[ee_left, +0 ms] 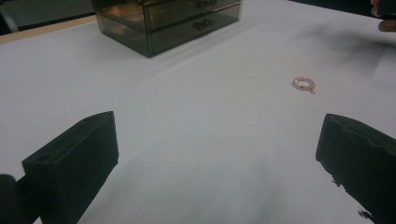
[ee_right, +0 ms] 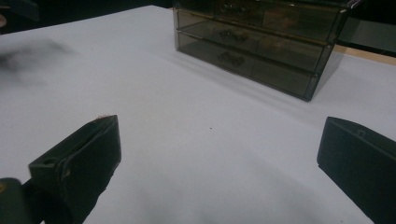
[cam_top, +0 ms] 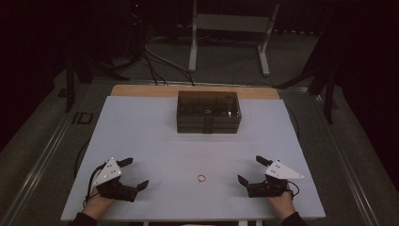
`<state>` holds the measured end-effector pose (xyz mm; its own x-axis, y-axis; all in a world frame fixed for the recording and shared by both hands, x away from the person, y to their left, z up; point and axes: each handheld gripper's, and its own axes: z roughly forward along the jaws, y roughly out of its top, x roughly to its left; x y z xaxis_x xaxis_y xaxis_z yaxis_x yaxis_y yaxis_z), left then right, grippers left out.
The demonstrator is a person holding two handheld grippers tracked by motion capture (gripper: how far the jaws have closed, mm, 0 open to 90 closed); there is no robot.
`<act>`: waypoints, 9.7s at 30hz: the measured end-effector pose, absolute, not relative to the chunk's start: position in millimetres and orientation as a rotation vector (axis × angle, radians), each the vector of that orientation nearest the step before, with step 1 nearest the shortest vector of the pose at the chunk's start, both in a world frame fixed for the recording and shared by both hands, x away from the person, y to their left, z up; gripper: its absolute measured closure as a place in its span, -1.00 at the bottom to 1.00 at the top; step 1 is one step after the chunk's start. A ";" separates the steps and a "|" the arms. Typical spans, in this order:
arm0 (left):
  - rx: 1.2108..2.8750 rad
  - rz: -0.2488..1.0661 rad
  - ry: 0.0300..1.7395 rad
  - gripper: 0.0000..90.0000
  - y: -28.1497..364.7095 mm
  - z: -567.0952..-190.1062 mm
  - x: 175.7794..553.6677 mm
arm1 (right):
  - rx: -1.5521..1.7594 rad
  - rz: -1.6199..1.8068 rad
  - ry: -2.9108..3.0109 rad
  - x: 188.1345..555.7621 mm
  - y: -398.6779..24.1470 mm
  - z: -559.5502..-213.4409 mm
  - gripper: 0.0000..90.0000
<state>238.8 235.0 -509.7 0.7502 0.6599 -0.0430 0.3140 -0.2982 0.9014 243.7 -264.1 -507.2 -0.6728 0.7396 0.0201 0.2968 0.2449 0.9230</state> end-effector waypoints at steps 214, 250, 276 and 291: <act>1.815 0.367 0.755 -1.00 243.9 -505.1 233.3 | 0.049 0.069 2.024 356.4 -88.9 -492.9 -0.29; 1.816 0.364 0.760 -1.00 244.3 -505.4 234.0 | -0.023 -0.052 1.911 370.6 -80.5 -501.9 0.76; 1.812 0.356 0.760 -1.00 244.1 -505.3 234.7 | -0.029 -0.059 1.919 355.3 -79.9 -498.3 0.79; 1.814 0.359 0.759 -1.00 243.6 -505.4 234.4 | -0.041 -0.051 1.923 344.0 -81.3 -498.2 0.79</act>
<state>234.4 243.6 -505.4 0.7506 0.6507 -0.1147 0.3243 -0.2115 0.9220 344.0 -81.3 -498.2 -0.3455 -0.0539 -0.9369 -0.0040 0.9984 -0.0559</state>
